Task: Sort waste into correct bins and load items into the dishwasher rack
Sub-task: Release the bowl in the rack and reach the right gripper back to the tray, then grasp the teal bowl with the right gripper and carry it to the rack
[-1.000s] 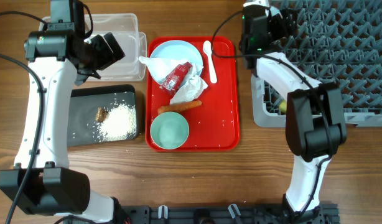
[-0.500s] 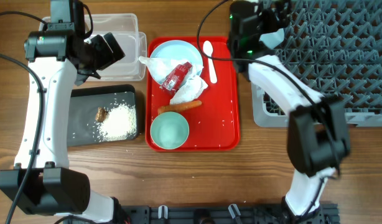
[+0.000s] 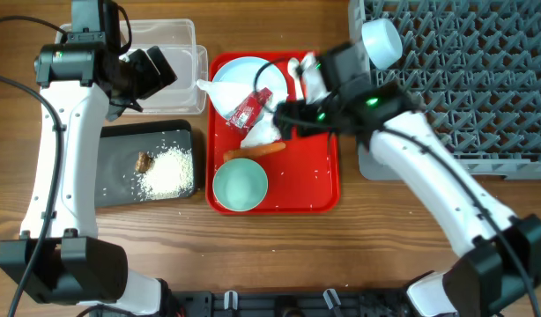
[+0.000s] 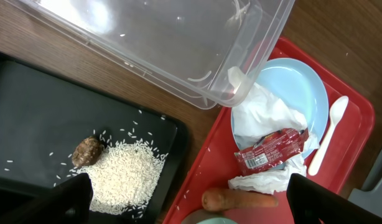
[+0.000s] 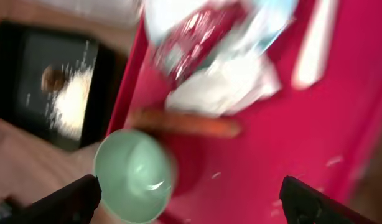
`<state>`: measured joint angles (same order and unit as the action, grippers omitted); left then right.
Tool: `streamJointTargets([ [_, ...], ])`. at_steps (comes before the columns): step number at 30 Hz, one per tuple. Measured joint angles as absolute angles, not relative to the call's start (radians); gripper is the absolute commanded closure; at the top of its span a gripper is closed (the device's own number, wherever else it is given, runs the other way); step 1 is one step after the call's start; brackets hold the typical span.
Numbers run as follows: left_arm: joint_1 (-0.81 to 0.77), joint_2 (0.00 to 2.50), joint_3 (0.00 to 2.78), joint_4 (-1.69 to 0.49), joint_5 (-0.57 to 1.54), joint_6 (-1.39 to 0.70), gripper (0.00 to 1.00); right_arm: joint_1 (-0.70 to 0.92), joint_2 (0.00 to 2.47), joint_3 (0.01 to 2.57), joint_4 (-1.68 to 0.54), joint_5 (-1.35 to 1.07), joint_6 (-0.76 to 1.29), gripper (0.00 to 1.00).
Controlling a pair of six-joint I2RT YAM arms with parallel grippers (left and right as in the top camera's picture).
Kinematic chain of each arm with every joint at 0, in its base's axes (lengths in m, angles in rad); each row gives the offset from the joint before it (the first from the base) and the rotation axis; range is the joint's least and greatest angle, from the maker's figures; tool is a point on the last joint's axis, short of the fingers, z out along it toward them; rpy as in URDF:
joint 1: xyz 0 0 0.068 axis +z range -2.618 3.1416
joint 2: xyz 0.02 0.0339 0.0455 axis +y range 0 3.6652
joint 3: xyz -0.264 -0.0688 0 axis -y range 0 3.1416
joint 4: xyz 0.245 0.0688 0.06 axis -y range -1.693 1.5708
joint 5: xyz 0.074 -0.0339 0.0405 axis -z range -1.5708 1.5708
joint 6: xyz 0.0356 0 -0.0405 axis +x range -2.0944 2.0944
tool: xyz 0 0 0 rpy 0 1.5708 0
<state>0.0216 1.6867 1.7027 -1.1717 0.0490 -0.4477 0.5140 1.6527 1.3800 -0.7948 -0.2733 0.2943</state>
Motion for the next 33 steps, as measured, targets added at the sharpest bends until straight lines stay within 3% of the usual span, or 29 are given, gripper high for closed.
streamJointTargets([
  [7, 0.022, 1.687, 1.703, -1.172, 0.049, -0.448, 0.0, 0.693, 1.816, 1.328, -0.8, -0.25, 0.334, 0.12],
  [14, 0.022, 1.687, 1.703, -1.172, 0.049, -0.448, 0.0, 0.697, 1.932, 1.328, -0.821, -0.147, 0.287, 0.24],
  [19, 0.022, 1.687, 1.703, -1.172, 0.049, -0.448, 0.0, 0.697, 1.999, 1.328, -0.818, -0.093, 0.27, 0.69],
  [20, 0.022, 1.687, 1.703, -1.172, 0.049, -0.448, 0.0, 0.696, 2.001, 1.328, -0.825, -0.081, 0.268, 0.85],
  [21, 0.022, 1.687, 1.703, -1.172, 0.049, -0.448, 0.0, 0.695, 2.001, 1.328, -0.832, -0.071, 0.268, 0.96],
  [33, 0.022, 1.687, 1.703, -1.172, 0.049, -0.448, 0.0, 0.545, 1.869, 1.328, -0.957, -0.015, 0.299, 0.96],
])
